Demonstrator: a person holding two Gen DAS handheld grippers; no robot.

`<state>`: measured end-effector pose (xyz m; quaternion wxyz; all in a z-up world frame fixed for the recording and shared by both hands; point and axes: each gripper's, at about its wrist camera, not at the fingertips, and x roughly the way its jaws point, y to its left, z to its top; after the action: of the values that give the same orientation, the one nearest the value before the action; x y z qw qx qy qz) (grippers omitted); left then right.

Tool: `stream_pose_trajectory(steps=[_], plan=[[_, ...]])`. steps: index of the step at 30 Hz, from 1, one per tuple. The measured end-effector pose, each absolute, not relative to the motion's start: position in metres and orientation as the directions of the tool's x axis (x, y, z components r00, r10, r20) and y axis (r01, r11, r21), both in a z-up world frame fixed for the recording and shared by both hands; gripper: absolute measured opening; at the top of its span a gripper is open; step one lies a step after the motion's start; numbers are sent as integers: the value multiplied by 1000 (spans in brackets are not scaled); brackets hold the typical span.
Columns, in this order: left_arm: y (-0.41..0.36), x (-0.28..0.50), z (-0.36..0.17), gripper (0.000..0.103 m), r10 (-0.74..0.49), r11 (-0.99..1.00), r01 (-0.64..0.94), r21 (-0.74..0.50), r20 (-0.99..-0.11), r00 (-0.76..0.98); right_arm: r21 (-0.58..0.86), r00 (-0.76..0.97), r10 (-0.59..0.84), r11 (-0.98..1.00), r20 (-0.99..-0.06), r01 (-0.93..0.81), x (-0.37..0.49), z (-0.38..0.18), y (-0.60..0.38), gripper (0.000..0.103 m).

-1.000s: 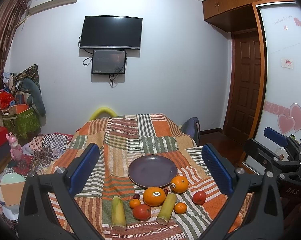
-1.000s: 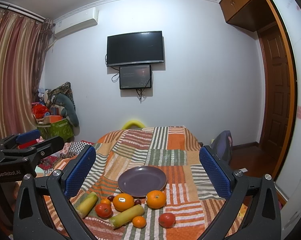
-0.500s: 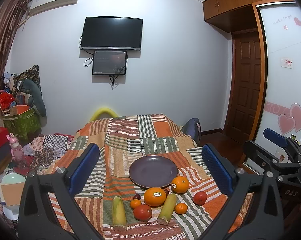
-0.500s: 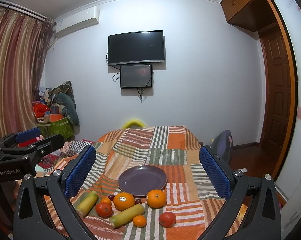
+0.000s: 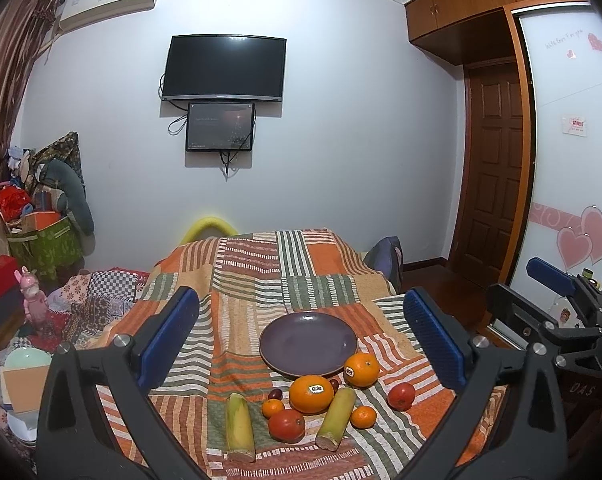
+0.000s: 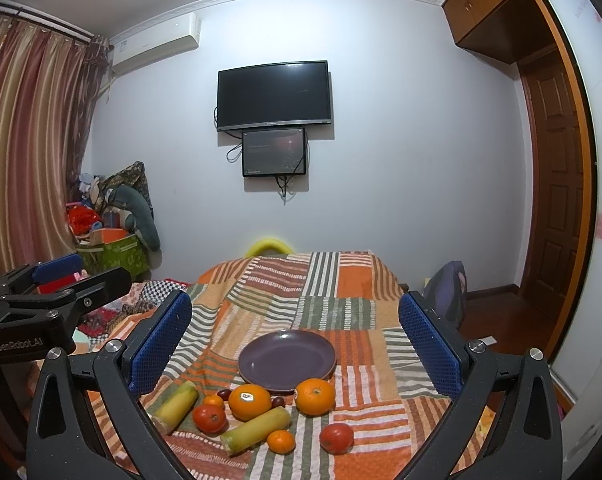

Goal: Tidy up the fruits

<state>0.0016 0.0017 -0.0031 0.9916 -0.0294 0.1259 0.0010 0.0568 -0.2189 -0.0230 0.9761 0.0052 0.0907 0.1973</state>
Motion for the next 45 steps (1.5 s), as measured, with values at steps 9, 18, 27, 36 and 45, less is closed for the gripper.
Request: stream_pose_trajectory(steps=[9,18,27,36,45], plan=[[2,3,-5,103,-11,998,-4,-59,-256,967,52,902,390,920,-183,-388,60,-26,-218,103],[7,16,-17,103,2,998,-22,-66,-296,955,52,886,412,910,-214,-411,69,-38,-216,103],[28,56,-50,77,-2,996,-37,-79,-442,897,24,864,387,916,-322,-402,97,-63,-219,84],[59,99,-103,67,55,995,-97,-36,-612,789,36,790,353,921,-502,-389,132,-108,-229,64],[86,130,-164,59,35,991,-121,-62,-745,666,102,683,348,922,-642,-374,165,-144,-241,62]])
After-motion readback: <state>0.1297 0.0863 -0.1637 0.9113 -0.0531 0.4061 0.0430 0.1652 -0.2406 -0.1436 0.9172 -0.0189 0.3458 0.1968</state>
